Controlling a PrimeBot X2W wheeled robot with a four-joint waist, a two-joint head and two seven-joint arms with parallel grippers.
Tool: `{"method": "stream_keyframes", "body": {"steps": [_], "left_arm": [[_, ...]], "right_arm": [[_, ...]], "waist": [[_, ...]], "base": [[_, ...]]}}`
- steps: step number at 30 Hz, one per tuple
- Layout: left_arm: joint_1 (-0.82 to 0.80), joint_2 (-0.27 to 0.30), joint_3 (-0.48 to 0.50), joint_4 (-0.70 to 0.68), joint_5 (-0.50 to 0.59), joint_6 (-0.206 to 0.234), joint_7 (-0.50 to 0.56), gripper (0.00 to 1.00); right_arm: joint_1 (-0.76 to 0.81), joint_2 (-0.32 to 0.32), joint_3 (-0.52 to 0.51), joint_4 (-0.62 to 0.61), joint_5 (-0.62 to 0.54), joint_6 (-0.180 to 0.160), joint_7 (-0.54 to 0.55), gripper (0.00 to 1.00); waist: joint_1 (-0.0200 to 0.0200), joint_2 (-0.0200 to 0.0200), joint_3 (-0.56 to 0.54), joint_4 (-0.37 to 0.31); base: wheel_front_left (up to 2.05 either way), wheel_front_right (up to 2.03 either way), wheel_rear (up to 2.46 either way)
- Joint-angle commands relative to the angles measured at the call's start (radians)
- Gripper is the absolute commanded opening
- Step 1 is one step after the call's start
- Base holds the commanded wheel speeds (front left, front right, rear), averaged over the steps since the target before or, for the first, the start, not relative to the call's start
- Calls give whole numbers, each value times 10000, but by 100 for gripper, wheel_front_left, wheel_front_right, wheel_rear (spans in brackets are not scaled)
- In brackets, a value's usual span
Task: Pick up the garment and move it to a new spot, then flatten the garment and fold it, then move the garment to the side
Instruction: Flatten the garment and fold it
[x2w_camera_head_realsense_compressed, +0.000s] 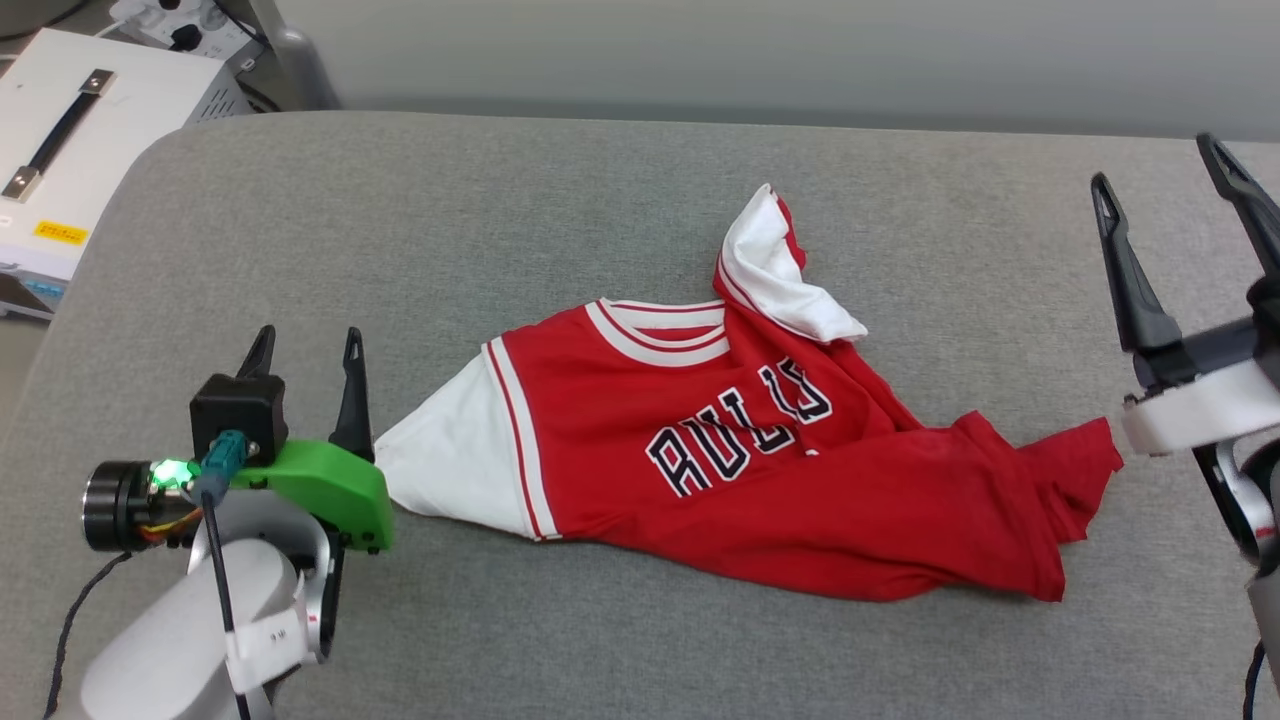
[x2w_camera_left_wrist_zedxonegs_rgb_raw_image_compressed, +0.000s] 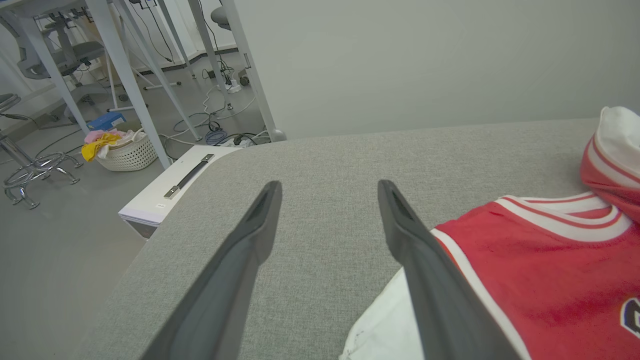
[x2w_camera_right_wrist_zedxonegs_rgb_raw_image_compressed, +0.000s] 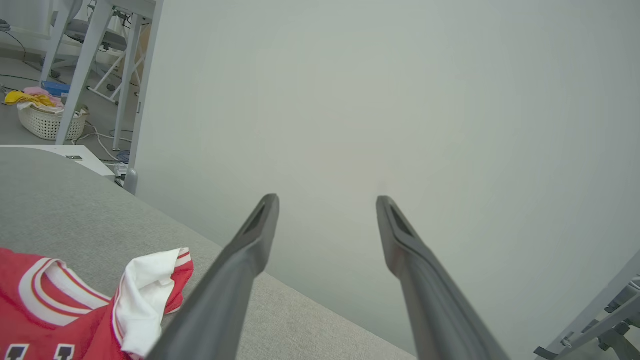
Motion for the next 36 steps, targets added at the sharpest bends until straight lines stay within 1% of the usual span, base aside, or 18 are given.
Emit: {"method": "stream_keyframes", "body": {"steps": [1, 3, 5, 7, 11, 15, 17, 21, 24, 28, 33, 36], "left_arm": [[541, -198, 348, -298, 470, 208, -53, 100], [1138, -423, 1006, -865, 1163, 443, -54, 100], [1753, -634, 1543, -1423, 1904, 683, -54, 100], [2171, -1028, 2059, -1750, 2457, 737, -55, 100], [2808, -1727, 2859, -2283, 3414, 637, -55, 100], [3174, -2449, 3360, -2751, 4259, 439, -56, 100], [3294, -2788, 3552, -2924, 4601, 326, -56, 100], [3347, -3466, 3911, -2949, 5116, -60, -56, 100], [3290, -3887, 4145, -2932, 5417, -369, -56, 100], [3176, -4411, 4463, -2862, 5810, -781, -56, 100], [3103, -4891, 4851, -2786, 6226, -1242, -56, 100], [3110, -5096, 5069, -2730, 6414, -1448, -56, 100]], "right_arm": [[-391, -241, 343, 32, 208, -7, 274, 100], [-964, -597, 986, 142, 725, -7, 803, 100], [-1615, -1148, 1904, 386, 1321, -7, 1612, 100], [-2212, -1629, 2827, 620, 1991, -7, 2429, 100], [-3342, -2569, 4950, 875, 3606, -7, 4303, 100], [-4429, -3235, 6754, 985, 5310, -7, 6161, 100], [-4983, -3470, 7541, 1096, 5915, -7, 6916, 100], [-5970, -3520, 8775, 1600, 6855, -7, 8031, 100], [-6591, -3408, 9451, 2157, 7151, -7, 8305, 100], [-7146, -3165, 10322, 3093, 7362, -7, 8284, 100], [-7238, -2900, 11403, 4178, 7583, -7, 7978, 100], [-7076, -2786, 11682, 4544, 7758, -7, 7676, 100]], "waist": [[1, 0, 16, 234], [1, 0, 70, 351], [1, 0, 155, 489], [1, 0, 273, 629], [1, 0, 522, 909], [1, 0, 838, 1186], [1, 0, 1020, 1313], [1, 0, 1407, 1556], [1, 0, 1687, 1731], [1, 0, 2084, 1957], [1, 0, 2402, 2056], [1, 0, 2474, 2048]], "base": [[0, 0, 0], [0, 0, 0], [0, 0, 0], [0, 0, 0], [0, 0, 0], [0, 0, 0], [0, 0, 0], [0, 0, 0], [0, 0, 0], [0, 0, 0], [0, 0, 0], [0, 0, 0]]}}
